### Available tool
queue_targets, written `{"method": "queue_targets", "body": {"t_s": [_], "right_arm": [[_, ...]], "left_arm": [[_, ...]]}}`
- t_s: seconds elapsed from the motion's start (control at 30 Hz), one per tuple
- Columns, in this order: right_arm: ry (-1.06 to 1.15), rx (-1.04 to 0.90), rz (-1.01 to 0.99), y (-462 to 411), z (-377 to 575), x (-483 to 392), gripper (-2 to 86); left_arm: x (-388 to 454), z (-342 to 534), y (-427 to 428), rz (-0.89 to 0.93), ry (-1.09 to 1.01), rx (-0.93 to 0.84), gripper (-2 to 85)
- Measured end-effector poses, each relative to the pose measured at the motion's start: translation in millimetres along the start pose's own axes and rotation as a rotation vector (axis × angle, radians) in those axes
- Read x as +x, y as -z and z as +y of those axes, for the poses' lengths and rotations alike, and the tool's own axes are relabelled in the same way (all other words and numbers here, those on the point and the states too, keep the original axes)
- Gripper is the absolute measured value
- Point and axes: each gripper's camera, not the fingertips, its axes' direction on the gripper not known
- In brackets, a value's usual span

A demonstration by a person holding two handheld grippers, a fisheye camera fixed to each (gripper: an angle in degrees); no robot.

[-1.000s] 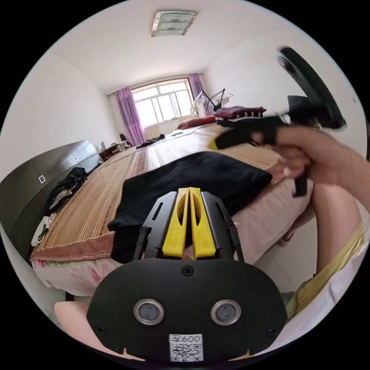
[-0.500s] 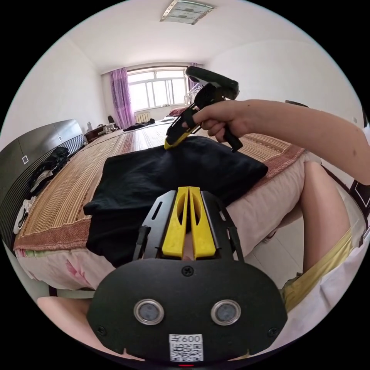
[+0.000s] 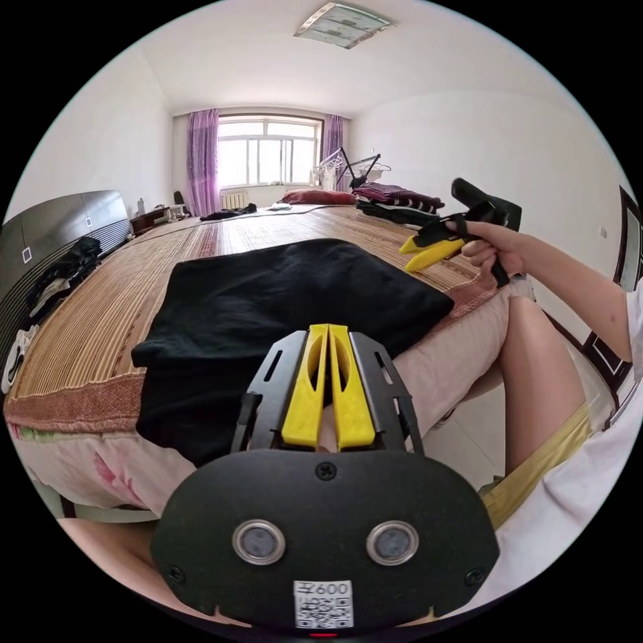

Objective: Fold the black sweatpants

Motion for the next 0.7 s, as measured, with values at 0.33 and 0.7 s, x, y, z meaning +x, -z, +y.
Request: {"method": "queue_targets", "body": {"t_s": [0.33, 0.7], "right_arm": [[-0.144, -0.082, -0.279, 88, 8, -16, 8.2], [-0.246, -0.071, -0.463, 202, -33, -26, -0.3]], "left_arm": [[6, 11, -25, -0.029, -0.025, 0.058, 2.3], [109, -10, -51, -0.130, -0.298, 0.006, 13.5]]}}
